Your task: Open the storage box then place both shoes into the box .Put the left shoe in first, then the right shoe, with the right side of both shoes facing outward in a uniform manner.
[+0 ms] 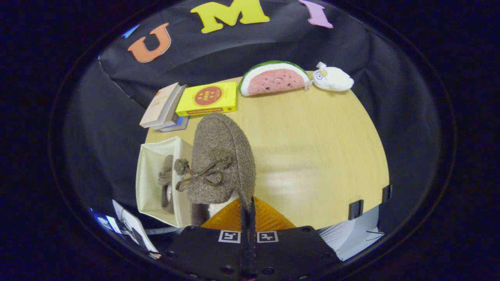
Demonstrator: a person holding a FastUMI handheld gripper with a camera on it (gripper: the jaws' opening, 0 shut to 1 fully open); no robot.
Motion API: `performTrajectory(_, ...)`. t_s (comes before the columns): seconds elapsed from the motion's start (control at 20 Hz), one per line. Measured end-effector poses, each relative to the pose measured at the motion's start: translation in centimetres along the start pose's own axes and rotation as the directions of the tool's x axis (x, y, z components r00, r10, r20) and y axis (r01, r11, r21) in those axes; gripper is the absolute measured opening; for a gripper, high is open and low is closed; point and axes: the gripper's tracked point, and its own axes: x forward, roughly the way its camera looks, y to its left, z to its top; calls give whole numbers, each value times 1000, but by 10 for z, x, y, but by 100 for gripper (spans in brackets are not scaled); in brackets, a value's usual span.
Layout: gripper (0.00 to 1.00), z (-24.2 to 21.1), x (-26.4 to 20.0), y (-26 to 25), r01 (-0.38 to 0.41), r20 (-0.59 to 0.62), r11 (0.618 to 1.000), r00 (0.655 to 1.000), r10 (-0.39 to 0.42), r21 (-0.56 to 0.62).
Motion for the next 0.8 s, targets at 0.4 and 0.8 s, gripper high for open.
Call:
performTrajectory(0.4, 0, -28, 30, 145, -69, 41, 996, 997, 71, -60)
performTrajectory(0.8, 0, -38, 95, 173, 7, 56, 1000, 998, -6, -18)
